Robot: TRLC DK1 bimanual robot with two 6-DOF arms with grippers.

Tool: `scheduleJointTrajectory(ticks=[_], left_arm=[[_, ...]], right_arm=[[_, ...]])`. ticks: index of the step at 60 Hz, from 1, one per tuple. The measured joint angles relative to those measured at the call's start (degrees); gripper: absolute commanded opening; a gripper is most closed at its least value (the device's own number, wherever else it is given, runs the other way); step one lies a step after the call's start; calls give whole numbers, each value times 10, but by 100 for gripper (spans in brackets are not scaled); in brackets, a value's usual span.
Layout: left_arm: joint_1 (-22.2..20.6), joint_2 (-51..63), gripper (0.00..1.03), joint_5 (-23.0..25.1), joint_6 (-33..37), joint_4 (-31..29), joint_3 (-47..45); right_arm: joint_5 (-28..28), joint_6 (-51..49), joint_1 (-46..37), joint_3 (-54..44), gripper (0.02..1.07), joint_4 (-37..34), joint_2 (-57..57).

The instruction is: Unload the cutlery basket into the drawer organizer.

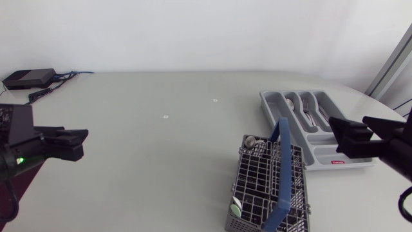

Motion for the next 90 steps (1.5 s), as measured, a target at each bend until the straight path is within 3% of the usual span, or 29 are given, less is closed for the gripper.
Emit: scheduleJointTrajectory(ticks=[11,20,38,52,63,72,90], left_arm=[[-50,115,92,2,122,-102,92],[-70,196,92,26,187,-148,114],[-109,213,92,118,310,-208,117],[-142,202,92,128,366,-210,116],[-152,196,92,129,377,-203,112],[-152,193,92,131,382,-201,106],[-143,178,92,135,385,-199,99]], right_arm=[[-2,-14,-39,126,96,-149,136],[-7,-94,-52,192,96,-264,221],[-51,-287,-63,203,96,-372,272],[-82,-398,-49,106,96,-382,256],[-71,-409,86,48,96,-391,216],[-47,-374,190,47,96,-358,234],[-41,-313,279,117,96,-272,405]])
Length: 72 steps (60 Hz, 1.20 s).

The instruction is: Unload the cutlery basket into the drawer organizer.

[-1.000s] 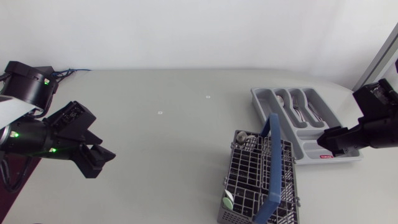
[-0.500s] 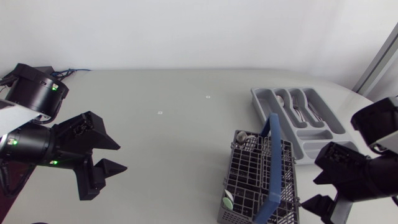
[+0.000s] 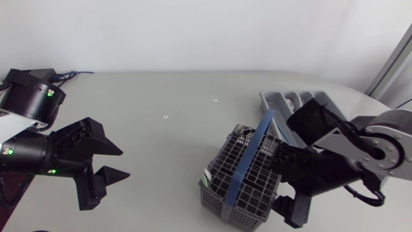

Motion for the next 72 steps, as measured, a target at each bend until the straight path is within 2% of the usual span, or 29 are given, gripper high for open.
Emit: scheduleJointTrajectory(ticks=[11,19,26,33,41,42,43,46,47,48,50,52,53,54,56,57,58,61,72], left_arm=[[6,0,92,0,0,6,-3],[5,1,92,0,0,25,-7],[-13,9,92,0,-1,41,-20],[-55,15,90,0,-3,58,-40],[-133,16,72,0,-5,62,-61],[-140,16,66,0,-5,63,-62],[-150,17,66,0,-6,64,-62],[-171,20,50,0,-9,70,-62],[-177,23,47,0,-10,73,-62],[-181,25,37,0,-13,76,-62],[-189,33,30,1,-17,85,-62],[-193,43,28,1,-21,94,-62],[-194,48,26,2,-23,97,-62],[-195,52,26,2,-24,100,-62],[-197,63,25,2,-25,104,-62],[-197,68,24,2,-25,105,-62],[-198,73,22,2,-26,106,-62],[-202,89,21,2,-31,108,-62],[-216,119,21,9,-38,134,-62]], right_arm=[[0,37,68,65,96,37,79],[0,43,85,74,96,34,66],[-2,29,41,63,96,32,2],[-5,-16,-53,44,96,38,-61],[-22,-44,-143,30,96,89,-61],[-23,-46,-150,29,96,98,-57],[-24,-48,-160,28,96,109,-51],[-30,-50,-178,28,95,133,-32],[-33,-52,-183,28,90,141,-23],[-35,-52,-188,28,86,148,-17],[-43,-52,-197,28,75,163,0],[-52,-52,-205,28,57,176,16],[-54,-52,-207,28,43,181,22],[-61,-52,-211,28,37,188,30],[-74,-51,-218,28,16,199,42],[-81,-51,-223,28,11,208,48],[-85,-50,-226,28,8,216,53],[-100,-41,-238,31,8,243,69],[-125,-10,-250,75,8,274,134]])
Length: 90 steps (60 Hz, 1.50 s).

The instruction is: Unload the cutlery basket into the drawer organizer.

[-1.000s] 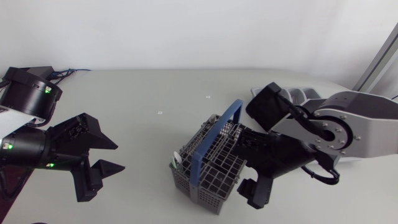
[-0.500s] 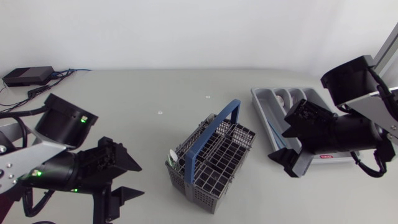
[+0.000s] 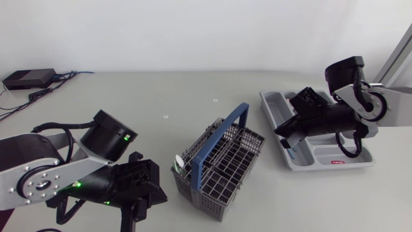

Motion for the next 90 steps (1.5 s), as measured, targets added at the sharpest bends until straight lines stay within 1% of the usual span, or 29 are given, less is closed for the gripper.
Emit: scheduleJointTrajectory(ticks=[7,14,17,20,28,32,36,42,50,58,65,80,85,90], left_arm=[[4,25,21,14,-2,27,1],[18,42,21,21,-4,35,4],[33,42,21,24,-4,35,4],[57,40,21,24,1,32,6],[137,40,21,25,22,28,25],[156,50,21,25,24,38,39],[159,74,21,26,23,62,55],[146,108,21,30,22,79,69],[112,127,21,41,17,79,70],[92,127,21,49,17,78,70],[78,127,21,49,16,79,68],[30,122,21,49,12,72,63],[8,122,21,51,2,68,63],[-12,122,21,51,-4,65,63]], right_arm=[[-6,14,14,20,8,5,41],[-9,22,26,25,8,6,55],[-8,22,28,25,8,1,51],[-7,22,28,25,8,-8,42],[7,21,28,12,8,-49,-14],[7,21,31,3,8,-68,-38],[9,21,41,-4,8,-89,-51],[11,22,74,-11,8,-103,-53],[25,35,119,-14,8,-102,-47],[33,50,136,5,8,-86,10],[38,60,149,50,8,-73,61],[50,80,193,195,8,-61,165],[64,84,207,224,8,-57,185],[76,88,216,234,8,-57,189]])
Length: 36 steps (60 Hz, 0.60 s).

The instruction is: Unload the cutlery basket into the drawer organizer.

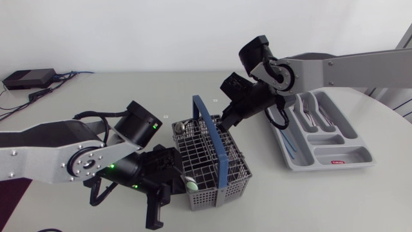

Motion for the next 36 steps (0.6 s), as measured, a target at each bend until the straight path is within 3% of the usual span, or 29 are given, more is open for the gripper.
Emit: scheduleJointTrajectory(ticks=[8,20,27,36], left_arm=[[19,-16,22,3,0,-14,0],[181,-52,22,29,27,-12,4],[232,-15,22,45,21,36,29],[255,58,22,63,-10,125,71]], right_arm=[[5,3,0,-30,8,-3,-44],[7,3,1,-147,8,-41,-234],[7,3,30,-203,8,-82,-319],[5,12,80,-264,8,-110,-385]])
